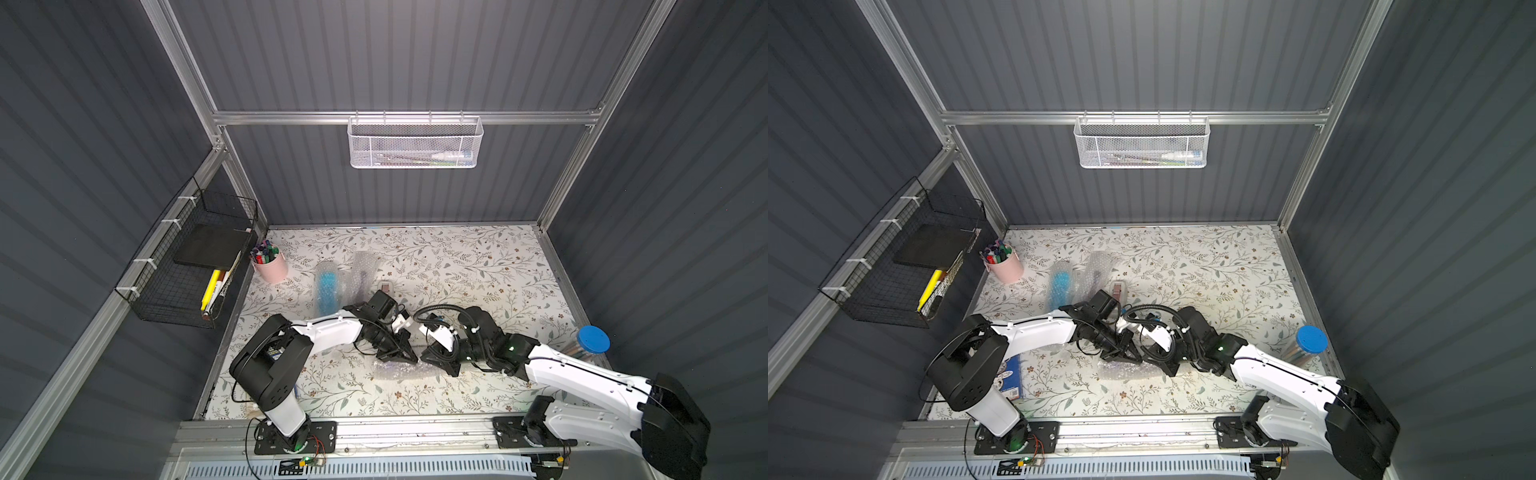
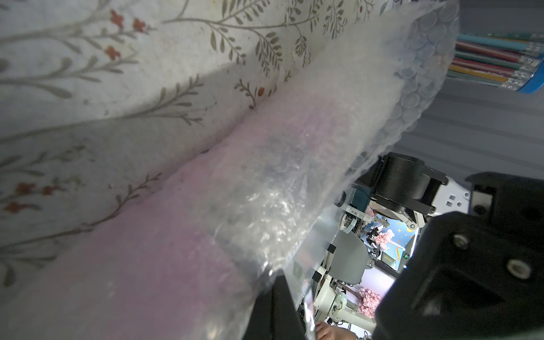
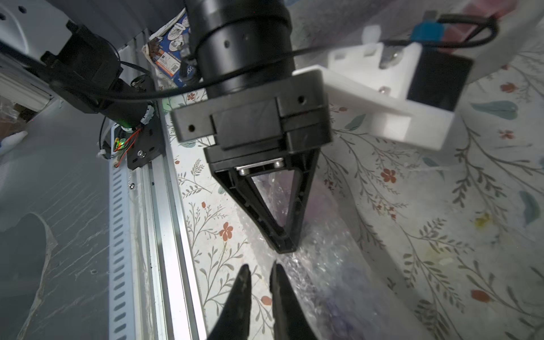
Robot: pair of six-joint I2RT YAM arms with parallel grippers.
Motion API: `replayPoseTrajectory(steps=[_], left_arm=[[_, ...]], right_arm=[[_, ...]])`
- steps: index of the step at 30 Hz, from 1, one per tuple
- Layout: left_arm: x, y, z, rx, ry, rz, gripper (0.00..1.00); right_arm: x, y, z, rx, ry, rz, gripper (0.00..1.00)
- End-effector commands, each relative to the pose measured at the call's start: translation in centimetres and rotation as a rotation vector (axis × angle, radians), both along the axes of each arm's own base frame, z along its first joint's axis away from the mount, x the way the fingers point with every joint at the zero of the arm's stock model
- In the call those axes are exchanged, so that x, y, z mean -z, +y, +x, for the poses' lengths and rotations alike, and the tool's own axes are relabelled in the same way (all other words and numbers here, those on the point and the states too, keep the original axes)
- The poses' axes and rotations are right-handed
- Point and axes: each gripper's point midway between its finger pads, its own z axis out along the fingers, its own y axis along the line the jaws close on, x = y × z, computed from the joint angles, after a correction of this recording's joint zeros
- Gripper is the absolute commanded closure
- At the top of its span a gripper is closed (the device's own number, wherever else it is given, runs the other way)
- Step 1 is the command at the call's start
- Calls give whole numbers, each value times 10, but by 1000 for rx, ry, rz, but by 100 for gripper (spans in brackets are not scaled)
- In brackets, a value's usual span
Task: Wrap wine bottles in bubble wrap
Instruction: Stick the tape on the bubble wrap.
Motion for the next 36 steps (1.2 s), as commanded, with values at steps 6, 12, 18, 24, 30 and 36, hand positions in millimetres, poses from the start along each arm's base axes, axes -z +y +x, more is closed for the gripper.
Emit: replayPoseTrajectory(steps=[6,12,18,24,30,36], left_arm=[[40,19,5,-42,-25,175,100],[39,20,3,-42,-25,177,100],[40,21,0,-39,-21,180,100],[42,21,-3,-32,-14,187,100],[43,22,-6,-27,-8,192,100],[41,21,-9,-23,-4,189,100]], right_arm=[[9,11,-16,-109,92,18,88],[25,12,5,-53,58,-51,89],[28,9,23,2,44,-53,89],[27,12,32,43,52,-23,88],[31,11,38,69,58,-35,88],[40,0,47,115,36,-96,87]])
